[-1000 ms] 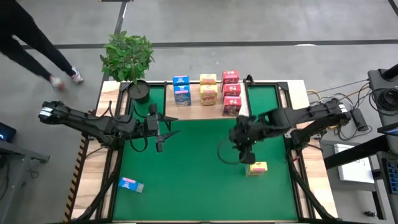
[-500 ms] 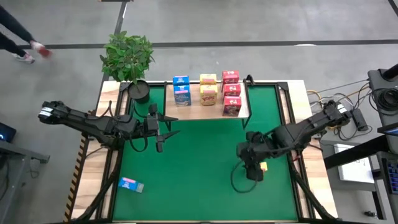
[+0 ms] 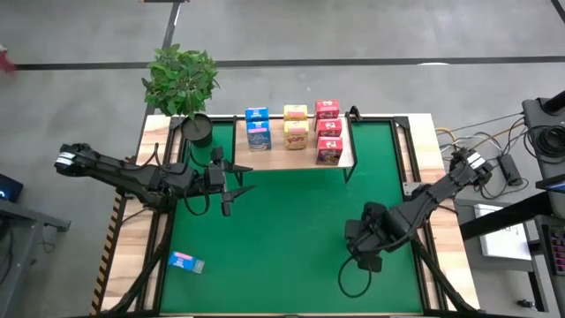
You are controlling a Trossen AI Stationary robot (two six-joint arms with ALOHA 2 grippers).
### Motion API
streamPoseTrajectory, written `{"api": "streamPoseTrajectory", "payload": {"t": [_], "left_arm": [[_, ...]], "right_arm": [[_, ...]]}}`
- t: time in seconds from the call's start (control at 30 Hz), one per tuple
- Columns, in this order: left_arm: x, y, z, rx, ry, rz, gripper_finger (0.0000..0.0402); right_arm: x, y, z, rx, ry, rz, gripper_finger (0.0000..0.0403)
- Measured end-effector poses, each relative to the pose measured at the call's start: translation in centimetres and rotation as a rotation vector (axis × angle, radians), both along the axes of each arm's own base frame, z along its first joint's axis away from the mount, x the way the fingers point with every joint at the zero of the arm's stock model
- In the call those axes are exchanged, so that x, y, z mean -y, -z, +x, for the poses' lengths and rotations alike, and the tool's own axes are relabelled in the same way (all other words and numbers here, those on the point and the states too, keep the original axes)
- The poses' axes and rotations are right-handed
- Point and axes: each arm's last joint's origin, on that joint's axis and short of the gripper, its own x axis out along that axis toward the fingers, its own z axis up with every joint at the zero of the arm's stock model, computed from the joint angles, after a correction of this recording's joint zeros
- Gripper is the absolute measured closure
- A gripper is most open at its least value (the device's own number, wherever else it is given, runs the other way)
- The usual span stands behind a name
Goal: Stack cereal on shelf
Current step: Put the yellow cereal box on the shelf aligned with the other yellow cereal boxes
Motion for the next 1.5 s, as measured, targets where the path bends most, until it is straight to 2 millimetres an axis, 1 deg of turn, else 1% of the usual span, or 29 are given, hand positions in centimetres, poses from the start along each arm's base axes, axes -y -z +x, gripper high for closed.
{"api": "streamPoseTrajectory", "payload": {"t": [0.17, 0.5, 0.6, 0.87, 1.0, 1.33, 1.5], "left_arm": [[0.0, -0.1, 0.0, 0.004, 0.000, 0.005, 0.0200], [0.0, -0.1, 0.0, 0.005, 0.000, 0.010, 0.0200], [0.0, -0.1, 0.0, 0.005, 0.000, 0.012, 0.0200], [0.0, -0.1, 0.0, 0.005, 0.001, 0.012, 0.0200], [0.0, -0.1, 0.0, 0.004, 0.001, 0.012, 0.0200], [0.0, -0.1, 0.0, 0.004, 0.000, 0.012, 0.0200], [0.0, -0.1, 0.0, 0.004, 0.000, 0.012, 0.0200]], "right_arm": [[0.3, 1.3, -0.6, -0.054, 0.012, -0.034, 0.0131], [0.7, 2.7, -1.0, -0.099, -0.009, -0.071, 0.0131], [0.7, 3.0, -1.1, -0.102, -0.015, -0.073, 0.0138], [0.6, 3.0, -0.9, -0.082, -0.040, -0.061, 0.0191], [0.5, 3.0, -0.8, -0.079, -0.040, -0.058, 0.0208], [0.4, 2.9, -0.7, -0.066, -0.040, -0.047, 0.0225], [0.4, 1.9, -0.2, -0.032, -0.039, -0.025, 0.0226]]}}
